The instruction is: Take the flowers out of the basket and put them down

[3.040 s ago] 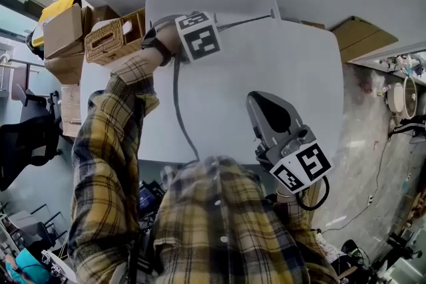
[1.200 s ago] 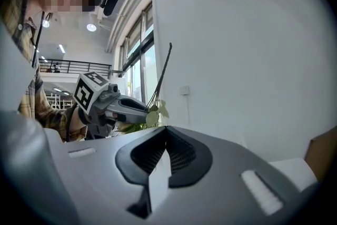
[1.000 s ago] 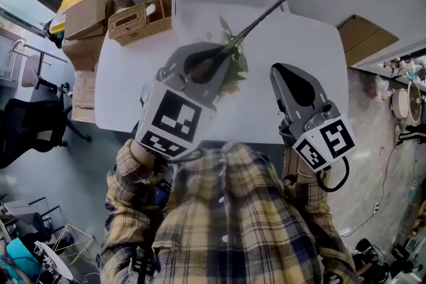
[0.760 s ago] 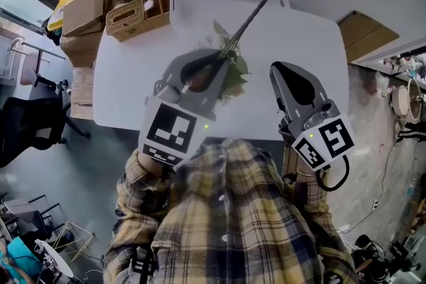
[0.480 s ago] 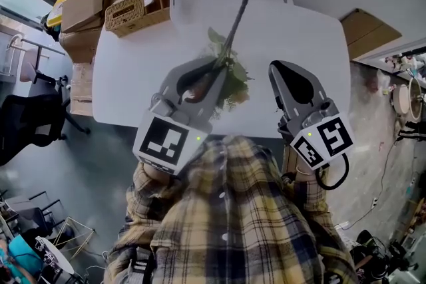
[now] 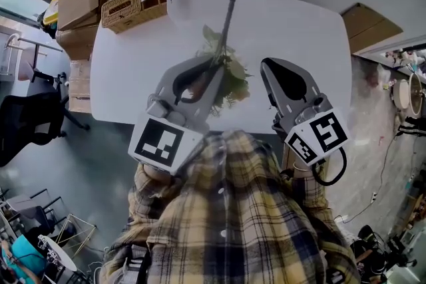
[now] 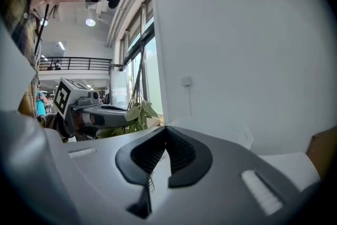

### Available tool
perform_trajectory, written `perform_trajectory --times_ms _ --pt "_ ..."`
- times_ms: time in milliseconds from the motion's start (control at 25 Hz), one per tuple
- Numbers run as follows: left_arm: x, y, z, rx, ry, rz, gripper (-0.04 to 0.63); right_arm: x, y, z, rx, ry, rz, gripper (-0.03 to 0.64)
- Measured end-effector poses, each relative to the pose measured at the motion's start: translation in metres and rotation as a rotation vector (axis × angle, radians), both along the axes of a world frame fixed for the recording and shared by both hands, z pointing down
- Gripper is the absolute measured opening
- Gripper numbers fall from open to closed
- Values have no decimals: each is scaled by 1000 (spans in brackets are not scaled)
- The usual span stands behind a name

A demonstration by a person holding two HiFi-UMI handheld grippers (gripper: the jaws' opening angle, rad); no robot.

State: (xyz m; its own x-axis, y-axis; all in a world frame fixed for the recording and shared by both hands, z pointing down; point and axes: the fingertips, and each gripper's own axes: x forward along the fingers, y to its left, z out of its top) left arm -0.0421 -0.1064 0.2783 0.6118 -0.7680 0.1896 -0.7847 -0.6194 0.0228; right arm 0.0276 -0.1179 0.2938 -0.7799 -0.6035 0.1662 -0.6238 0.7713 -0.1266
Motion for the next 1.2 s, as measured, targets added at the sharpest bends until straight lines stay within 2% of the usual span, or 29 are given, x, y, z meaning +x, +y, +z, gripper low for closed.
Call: perform_trajectory --times_ms 1200 --pt "3 -2 5 5 -1 40 35 -7 -2 4 4 9 11 3"
